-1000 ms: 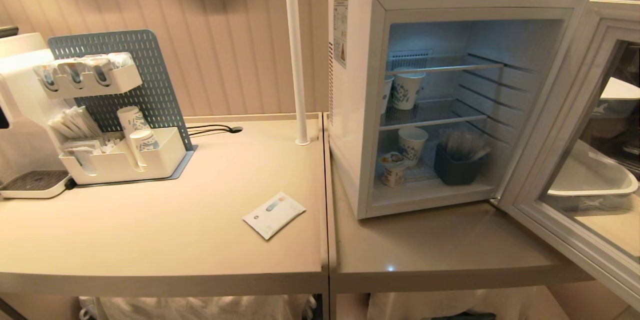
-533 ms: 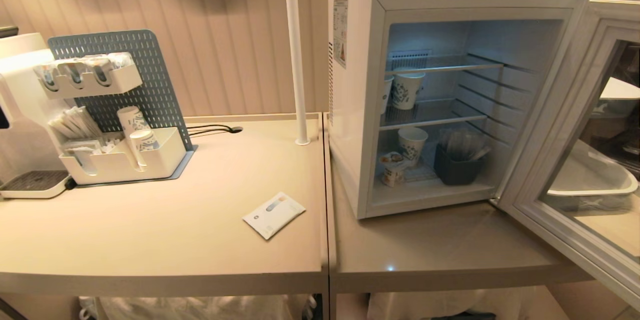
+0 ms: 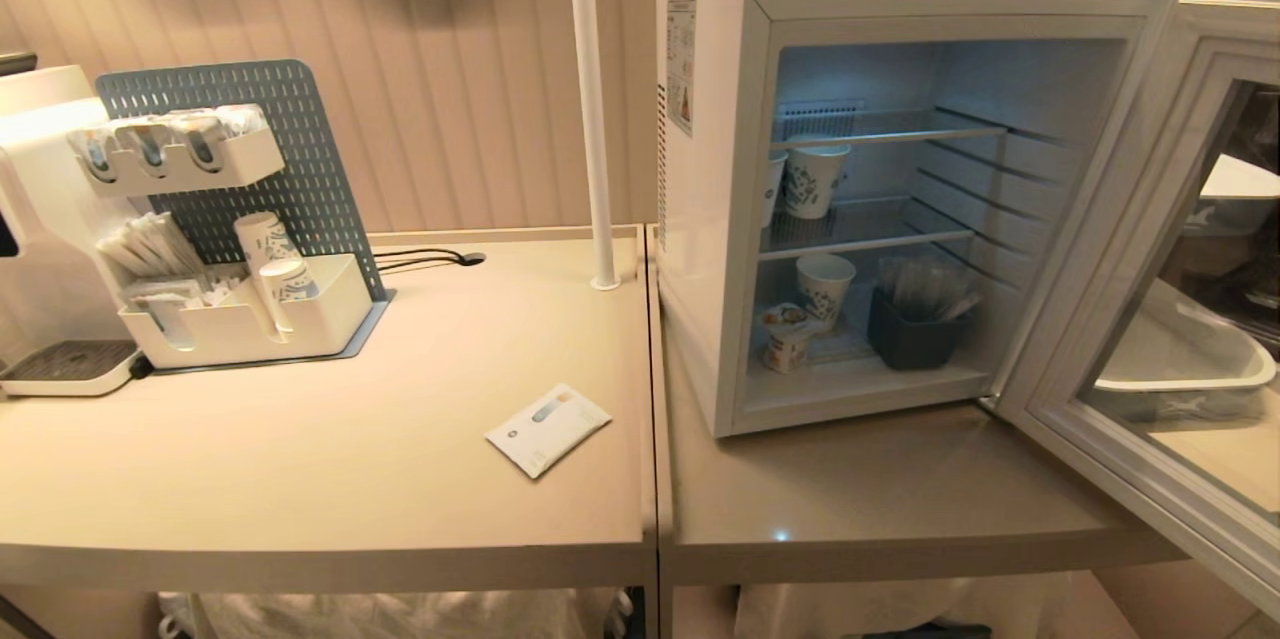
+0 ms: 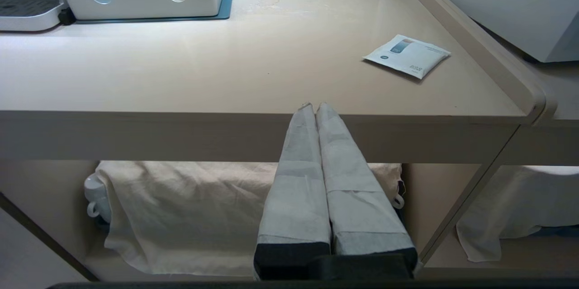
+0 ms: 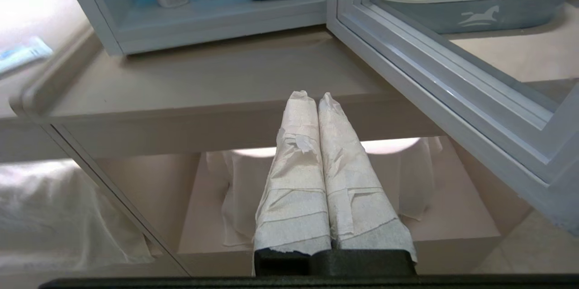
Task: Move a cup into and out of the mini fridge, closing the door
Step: Close the freezer door
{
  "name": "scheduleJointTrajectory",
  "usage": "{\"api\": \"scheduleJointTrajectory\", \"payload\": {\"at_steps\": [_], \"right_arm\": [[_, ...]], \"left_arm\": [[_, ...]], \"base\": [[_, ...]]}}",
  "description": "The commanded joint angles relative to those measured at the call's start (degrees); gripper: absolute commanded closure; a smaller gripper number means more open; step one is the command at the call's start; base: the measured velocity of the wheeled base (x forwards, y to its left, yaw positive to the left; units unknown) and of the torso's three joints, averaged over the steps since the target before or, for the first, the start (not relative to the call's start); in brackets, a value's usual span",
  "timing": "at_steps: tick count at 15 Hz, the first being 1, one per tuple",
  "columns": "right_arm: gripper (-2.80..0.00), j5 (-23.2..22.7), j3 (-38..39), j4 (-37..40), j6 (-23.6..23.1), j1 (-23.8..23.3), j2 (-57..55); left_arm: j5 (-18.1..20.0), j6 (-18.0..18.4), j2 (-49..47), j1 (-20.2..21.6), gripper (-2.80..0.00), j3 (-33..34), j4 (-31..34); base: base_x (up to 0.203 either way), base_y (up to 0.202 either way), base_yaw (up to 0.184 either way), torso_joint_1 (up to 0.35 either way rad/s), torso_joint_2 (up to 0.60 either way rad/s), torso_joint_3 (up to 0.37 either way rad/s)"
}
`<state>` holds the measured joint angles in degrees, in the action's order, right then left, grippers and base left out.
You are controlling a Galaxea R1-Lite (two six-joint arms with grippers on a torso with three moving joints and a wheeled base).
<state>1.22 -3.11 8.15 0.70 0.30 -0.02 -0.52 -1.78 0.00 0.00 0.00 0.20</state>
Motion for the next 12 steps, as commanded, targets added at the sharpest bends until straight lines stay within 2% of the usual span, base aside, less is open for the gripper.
{"api": "scheduleJointTrajectory", "payload": {"at_steps": [1,12], "right_arm": [[0.00,-1.7,-0.6,3.1,-4.2,0.1,-0.1],[0.00,-1.8,-0.7,2.7,-3.3,0.0,-0.2]], "left_arm": [[0.0,0.0,-0.1,0.0,0.00,0.1,0.0],[0.0,0.0,-0.1,0.0,0.00,0.1,0.0]], "base": [[0.000,0.000,0.000,0.000,0.00,0.000],[0.000,0.000,0.000,0.000,0.00,0.000]]}}
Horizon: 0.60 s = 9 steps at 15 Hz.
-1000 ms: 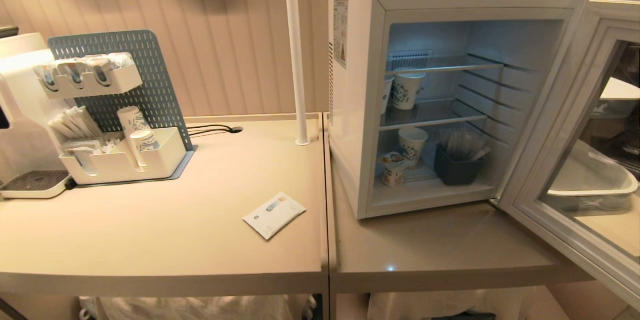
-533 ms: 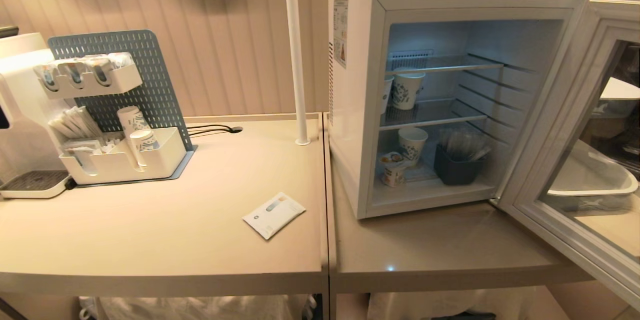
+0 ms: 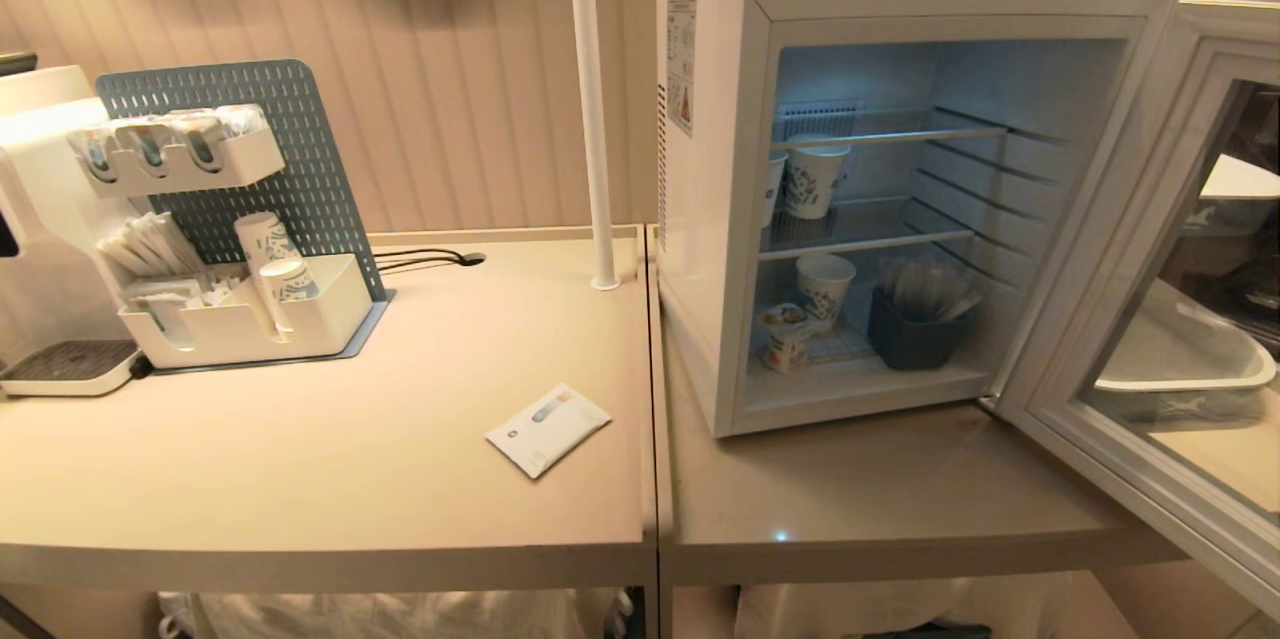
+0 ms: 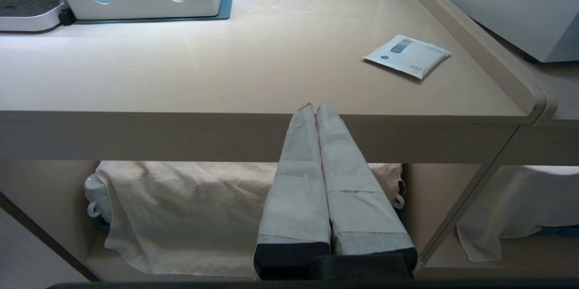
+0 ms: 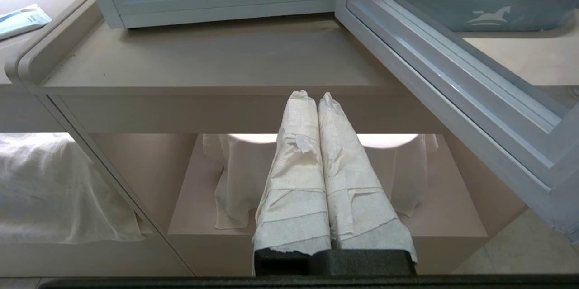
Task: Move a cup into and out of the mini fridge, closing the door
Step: Close the freezer door
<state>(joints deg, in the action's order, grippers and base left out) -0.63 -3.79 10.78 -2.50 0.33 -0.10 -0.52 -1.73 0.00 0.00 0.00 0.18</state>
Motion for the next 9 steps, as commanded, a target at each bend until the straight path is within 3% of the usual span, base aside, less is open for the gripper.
{"api": "scheduleJointTrajectory", "payload": {"at_steps": [1,6,9], "right_arm": [[0.00,-0.1,0.3,-0.2,0.1,0.0,0.0],[0.00,0.7,3.7,-10.4,0.7,0.0,0.1],[0.00,0.9,4.0,-9.7,1.2,0.0,0.2]], "left_arm": [[0.0,0.0,-0.1,0.0,0.00,0.1,0.0],[-0.1,0.0,-0.1,0.0,0.00,0.1,0.0],[0.0,0.0,-0.1,0.0,0.00,0.1,0.0]], "base": [[0.000,0.000,0.000,0.000,0.00,0.000],[-0.063,0.000,0.002,0.004,0.00,0.001],[0.000,0.000,0.000,0.000,0.00,0.000]]}}
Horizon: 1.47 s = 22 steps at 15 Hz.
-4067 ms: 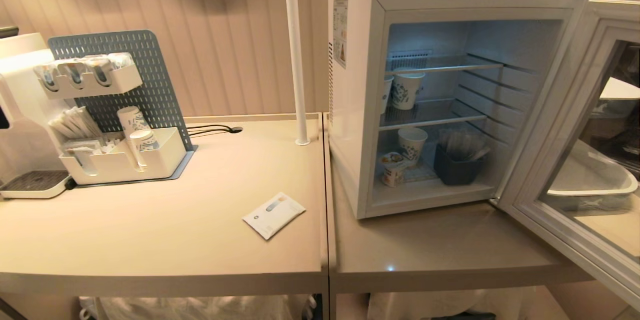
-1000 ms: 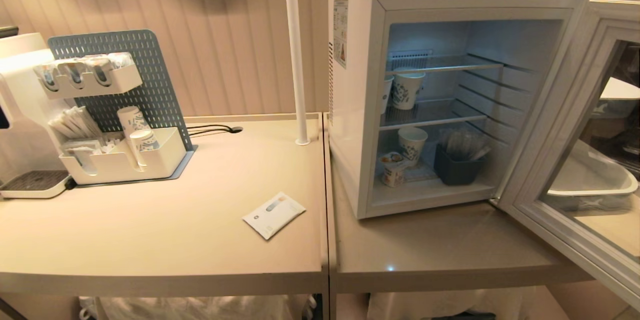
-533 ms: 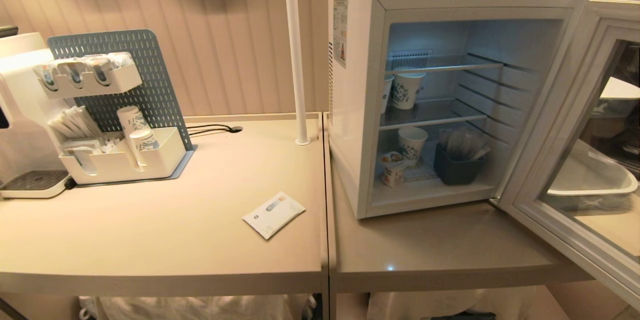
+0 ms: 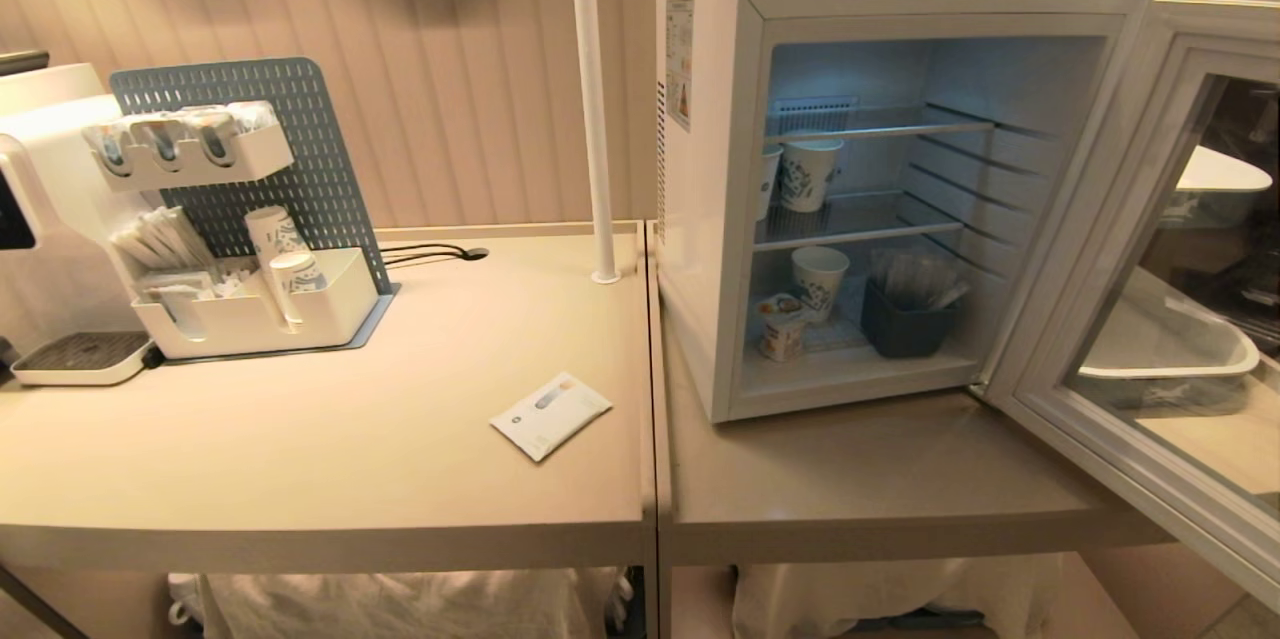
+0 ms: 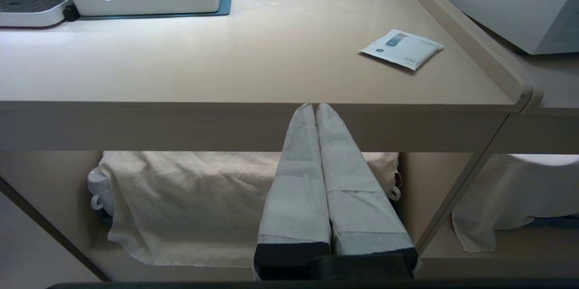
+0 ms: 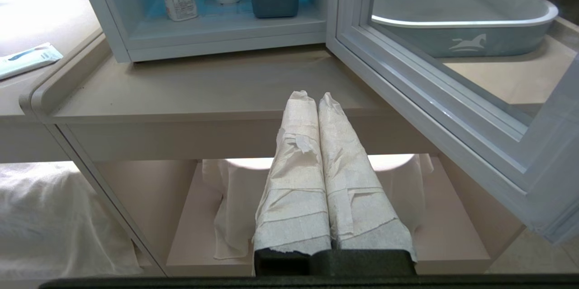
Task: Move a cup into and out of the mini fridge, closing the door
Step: Close the freezer door
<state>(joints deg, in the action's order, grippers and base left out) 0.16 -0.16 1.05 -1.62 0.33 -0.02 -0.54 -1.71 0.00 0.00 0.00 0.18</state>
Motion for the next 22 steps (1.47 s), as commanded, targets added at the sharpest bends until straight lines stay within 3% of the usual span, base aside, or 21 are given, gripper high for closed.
{"api": "scheduleJointTrajectory", "payload": {"at_steps": [1,6,14,22], "right_arm": [[0.00,0.1,0.2,-0.1,0.6,0.1,0.1],[0.00,0.0,0.2,-0.1,0.7,0.0,0.0],[0.00,-0.1,0.2,-0.1,0.7,0.0,0.0],[0.00,-0.2,0.2,-0.1,0.7,0.0,-0.1]], "left_arm": [[0.0,-0.1,-0.1,0.0,0.00,0.1,0.0],[0.0,-0.1,-0.1,0.0,0.00,0.1,0.0],[0.0,-0.1,-0.1,0.0,0.00,0.1,0.0],[-0.1,-0.1,-0.1,0.0,0.00,0.1,0.0]], "base": [[0.000,0.000,0.000,0.000,0.00,0.000],[0.000,-0.038,0.002,0.001,0.00,0.000],[-0.010,-0.193,0.000,0.002,0.00,0.002],[-0.027,-0.120,0.000,0.003,0.00,0.003]]}}
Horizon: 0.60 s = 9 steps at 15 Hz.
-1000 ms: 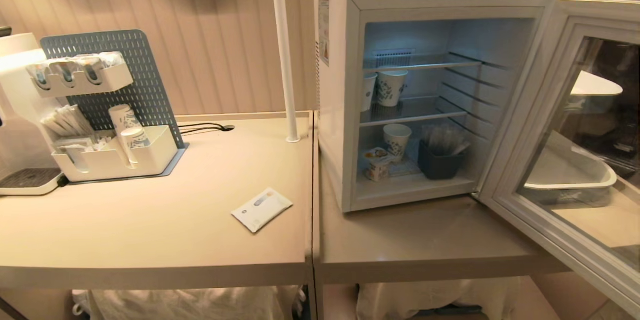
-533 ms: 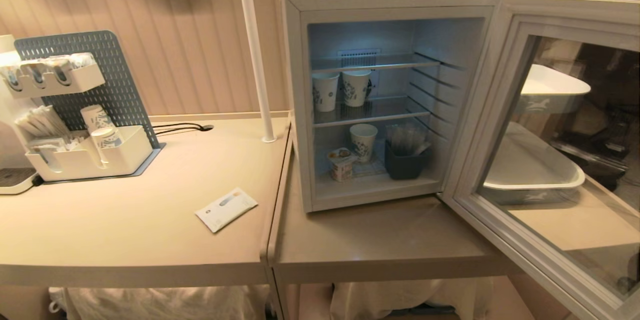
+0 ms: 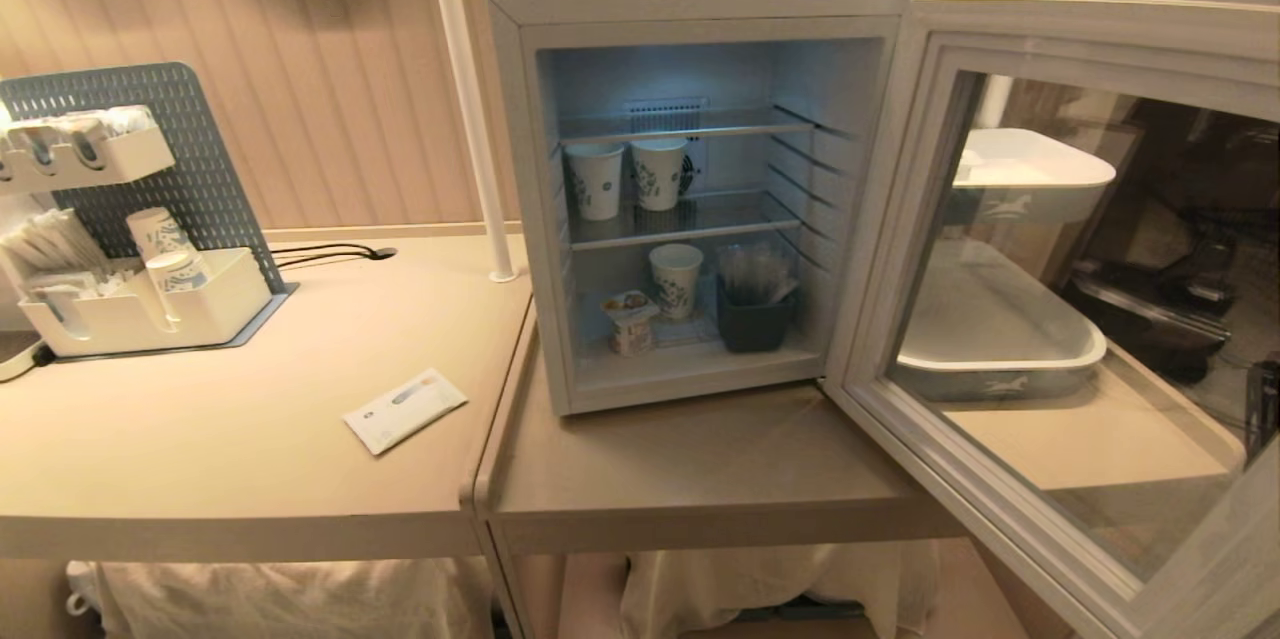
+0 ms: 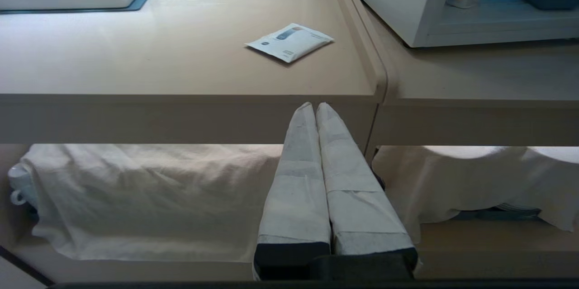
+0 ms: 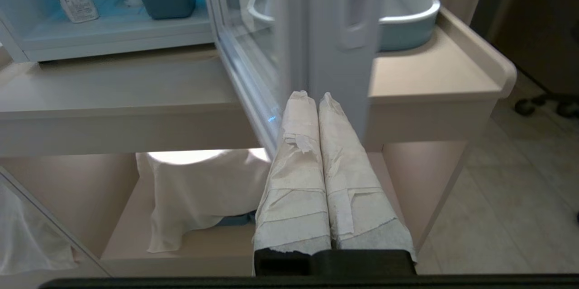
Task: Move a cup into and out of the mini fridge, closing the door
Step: Close the freezer door
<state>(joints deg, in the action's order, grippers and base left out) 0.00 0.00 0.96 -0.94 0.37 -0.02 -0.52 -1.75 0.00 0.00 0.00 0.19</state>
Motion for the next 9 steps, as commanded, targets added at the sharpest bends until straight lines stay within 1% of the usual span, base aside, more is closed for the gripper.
{"api": "scheduleJointTrajectory", "payload": {"at_steps": [1,9], "right_arm": [[0.00,-0.1,0.1,0.0,0.0,0.0,-0.1],[0.00,-0.1,0.1,-0.1,-0.1,0.0,-0.1]], "left_arm": [[0.0,0.0,-0.1,0.0,0.00,0.1,0.0],[-0.1,0.0,-0.1,0.0,0.00,0.1,0.0]], "base": [[0.000,-0.207,0.004,0.007,0.00,0.000],[0.000,-0.191,-0.002,0.001,0.00,0.003]]}}
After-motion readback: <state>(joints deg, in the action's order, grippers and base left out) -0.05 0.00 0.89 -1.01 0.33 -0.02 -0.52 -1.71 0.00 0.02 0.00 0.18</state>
